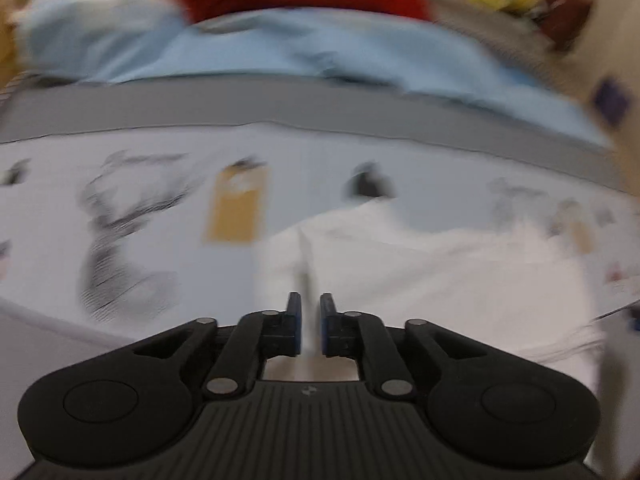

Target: Fold small clothes

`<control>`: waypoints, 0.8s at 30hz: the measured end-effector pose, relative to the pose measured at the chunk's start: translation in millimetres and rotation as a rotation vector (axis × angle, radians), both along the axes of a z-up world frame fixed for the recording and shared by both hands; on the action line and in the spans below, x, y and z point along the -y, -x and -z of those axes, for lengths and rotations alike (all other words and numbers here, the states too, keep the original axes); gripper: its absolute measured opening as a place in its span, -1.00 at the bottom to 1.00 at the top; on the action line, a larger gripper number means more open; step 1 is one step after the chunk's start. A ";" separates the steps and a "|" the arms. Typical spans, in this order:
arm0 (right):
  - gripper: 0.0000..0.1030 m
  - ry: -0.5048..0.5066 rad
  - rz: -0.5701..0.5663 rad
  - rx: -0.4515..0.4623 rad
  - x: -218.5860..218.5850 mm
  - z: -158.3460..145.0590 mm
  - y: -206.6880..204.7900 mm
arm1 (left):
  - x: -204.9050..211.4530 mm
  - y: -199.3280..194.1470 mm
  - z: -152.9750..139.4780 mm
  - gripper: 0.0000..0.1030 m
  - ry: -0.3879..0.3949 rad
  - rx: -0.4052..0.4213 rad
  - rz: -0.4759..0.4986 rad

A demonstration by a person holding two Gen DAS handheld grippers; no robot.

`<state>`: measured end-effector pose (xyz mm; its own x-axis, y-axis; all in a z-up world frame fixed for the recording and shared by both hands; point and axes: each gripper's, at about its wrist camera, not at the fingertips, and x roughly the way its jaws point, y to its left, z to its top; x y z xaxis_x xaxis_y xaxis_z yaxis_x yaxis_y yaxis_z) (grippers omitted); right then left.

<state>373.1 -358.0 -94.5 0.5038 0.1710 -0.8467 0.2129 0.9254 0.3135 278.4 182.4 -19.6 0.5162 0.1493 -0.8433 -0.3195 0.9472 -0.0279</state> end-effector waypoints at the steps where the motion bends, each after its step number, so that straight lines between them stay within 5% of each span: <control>1: -0.04 0.003 -0.008 -0.002 -3.0 0.5 -0.8 | -3.3 9.6 -7.0 -0.65 -0.021 0.033 -0.038; 6: -0.03 0.039 -0.079 -0.047 -23.0 15.3 -3.7 | -2.2 34.3 -20.4 -0.50 0.036 0.138 -0.066; 15: -0.02 0.050 -0.082 -0.108 -34.9 48.3 -7.4 | 12.8 15.9 17.4 -0.50 0.051 0.067 0.041; 18: -0.04 0.160 -0.095 -0.156 -38.5 64.5 -5.4 | 15.1 13.7 21.6 -0.50 0.050 0.055 0.060; 20: -0.05 0.148 -0.087 -0.187 -35.7 73.8 -3.7 | 14.1 12.5 24.4 -0.50 0.044 0.045 0.063; 24: -0.07 0.172 -0.089 -0.175 -38.7 60.2 -1.6 | 7.3 8.7 30.1 -0.50 0.040 0.024 0.053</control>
